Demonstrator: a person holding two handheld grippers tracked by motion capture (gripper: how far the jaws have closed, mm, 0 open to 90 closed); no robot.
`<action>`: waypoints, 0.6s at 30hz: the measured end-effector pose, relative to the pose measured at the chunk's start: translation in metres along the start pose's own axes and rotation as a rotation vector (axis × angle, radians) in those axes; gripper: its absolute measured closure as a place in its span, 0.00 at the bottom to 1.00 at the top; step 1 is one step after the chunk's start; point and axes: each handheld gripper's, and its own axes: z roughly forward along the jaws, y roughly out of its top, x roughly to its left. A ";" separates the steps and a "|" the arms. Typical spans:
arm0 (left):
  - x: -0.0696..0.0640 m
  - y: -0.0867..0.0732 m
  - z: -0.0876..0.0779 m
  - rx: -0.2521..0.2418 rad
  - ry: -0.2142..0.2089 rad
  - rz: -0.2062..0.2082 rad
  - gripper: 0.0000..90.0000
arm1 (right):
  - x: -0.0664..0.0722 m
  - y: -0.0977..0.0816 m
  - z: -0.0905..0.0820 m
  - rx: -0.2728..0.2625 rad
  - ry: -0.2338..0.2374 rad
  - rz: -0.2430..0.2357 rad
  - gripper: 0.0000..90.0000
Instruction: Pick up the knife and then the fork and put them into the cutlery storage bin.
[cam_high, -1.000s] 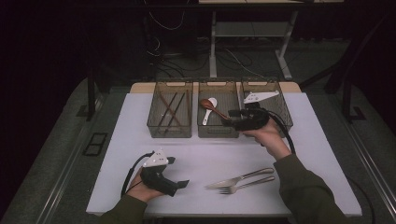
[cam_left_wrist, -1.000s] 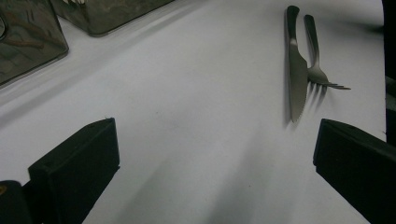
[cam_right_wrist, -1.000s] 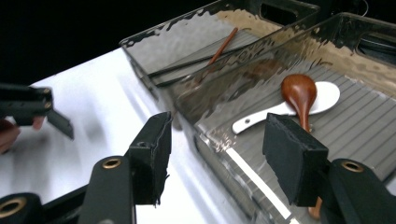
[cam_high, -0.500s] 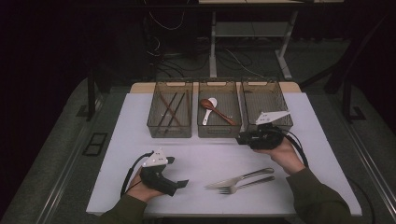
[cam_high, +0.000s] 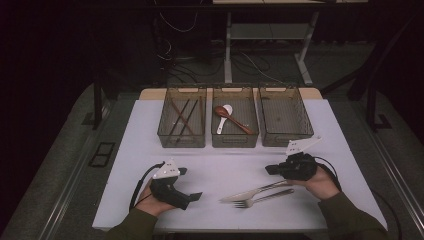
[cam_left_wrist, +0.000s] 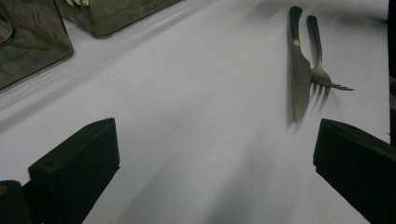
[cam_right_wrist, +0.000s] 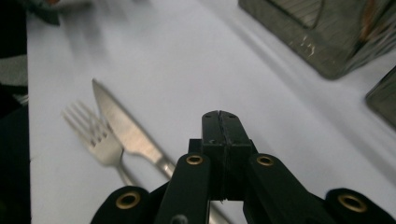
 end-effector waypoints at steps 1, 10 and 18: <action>0.000 0.000 0.000 0.001 0.001 -0.001 0.00 | 0.001 -0.001 0.000 0.004 0.001 -0.004 0.99; -0.002 0.000 -0.001 0.000 0.001 0.000 0.00 | 0.007 -0.025 -0.006 0.081 -0.008 -0.016 1.00; -0.001 0.000 0.001 0.004 0.000 0.002 0.00 | 0.008 -0.040 -0.007 0.125 -0.028 -0.016 1.00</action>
